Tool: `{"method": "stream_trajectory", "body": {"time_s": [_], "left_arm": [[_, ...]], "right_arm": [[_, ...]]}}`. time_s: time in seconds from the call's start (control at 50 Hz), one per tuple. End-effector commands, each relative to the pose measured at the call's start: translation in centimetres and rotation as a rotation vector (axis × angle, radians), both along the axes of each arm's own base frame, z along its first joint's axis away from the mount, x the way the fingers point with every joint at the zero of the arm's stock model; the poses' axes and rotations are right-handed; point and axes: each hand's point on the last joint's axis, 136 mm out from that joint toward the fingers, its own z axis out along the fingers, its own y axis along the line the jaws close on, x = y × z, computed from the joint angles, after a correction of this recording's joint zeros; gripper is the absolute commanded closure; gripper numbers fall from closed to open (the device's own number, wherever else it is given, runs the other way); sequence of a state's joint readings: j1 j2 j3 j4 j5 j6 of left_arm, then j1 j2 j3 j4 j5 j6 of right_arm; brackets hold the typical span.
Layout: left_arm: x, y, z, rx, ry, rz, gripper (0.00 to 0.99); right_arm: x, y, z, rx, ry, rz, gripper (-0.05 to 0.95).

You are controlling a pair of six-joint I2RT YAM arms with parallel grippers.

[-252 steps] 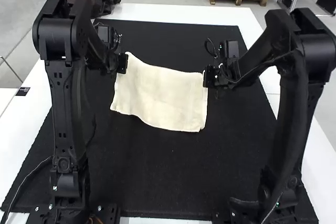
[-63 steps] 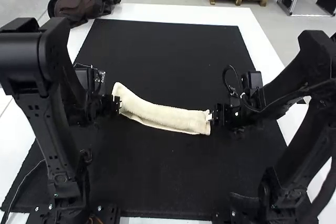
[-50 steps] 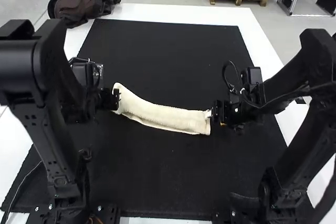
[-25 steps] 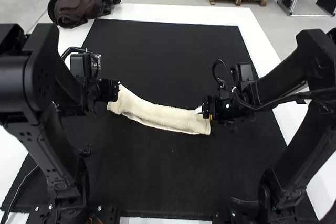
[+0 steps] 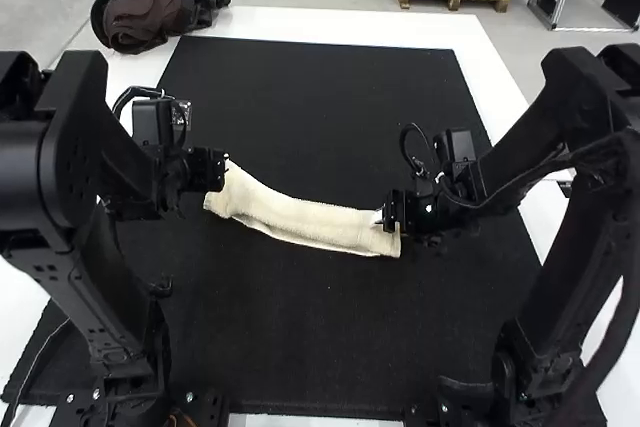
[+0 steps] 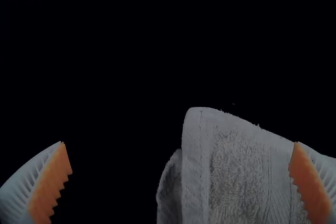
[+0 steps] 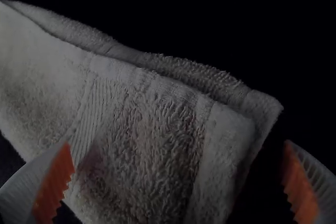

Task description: Fold the towel.

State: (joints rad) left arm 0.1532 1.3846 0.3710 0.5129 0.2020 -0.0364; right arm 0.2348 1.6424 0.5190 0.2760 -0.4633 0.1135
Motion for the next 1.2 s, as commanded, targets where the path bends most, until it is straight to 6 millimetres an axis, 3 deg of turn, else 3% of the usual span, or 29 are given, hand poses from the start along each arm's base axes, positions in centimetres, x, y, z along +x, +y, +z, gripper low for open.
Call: {"method": "stream_trajectory", "body": {"time_s": [0.0,0.1,0.18,0.26,0.34,0.54,0.88,1.02,1.18], "left_arm": [[0.8,0.5,2.5,-0.001,-0.066,0.018,0.026],[0.7,0.5,2.8,-0.002,-0.074,0.019,0.026],[0.6,0.6,2.9,-0.002,-0.074,0.022,0.026],[0.5,0.6,3.0,-0.009,-0.072,0.026,0.026],[0.5,0.7,3.0,-0.016,-0.071,0.032,0.026],[0.3,1.8,2.9,-0.019,-0.070,0.064,0.026],[0.2,2.6,2.8,-0.015,-0.063,0.086,0.026],[0.2,2.5,2.7,-0.016,-0.058,0.086,0.028],[0.2,2.7,2.7,-0.011,-0.058,0.094,0.028]], "right_arm": [[0.7,0.7,-0.1,-0.006,-0.005,0.006,0.01],[0.5,1.0,-0.5,-0.007,0.001,0.019,0.10],[0.3,1.4,-0.8,0.001,0.009,0.035,0.27],[-0.4,1.8,-1.6,0.005,0.034,0.062,0.56],[-1.3,2.2,-2.3,0.025,0.068,0.091,0.92],[-1.5,1.7,-2.1,0.036,0.094,0.089,0.92],[2.7,-4.4,4.0,0.083,-0.015,-0.103,0.92],[2.3,-4.2,5.4,0.087,-0.011,-0.064,0.92],[2.1,-2.0,7.3,0.120,-0.033,-0.006,0.92]]}}
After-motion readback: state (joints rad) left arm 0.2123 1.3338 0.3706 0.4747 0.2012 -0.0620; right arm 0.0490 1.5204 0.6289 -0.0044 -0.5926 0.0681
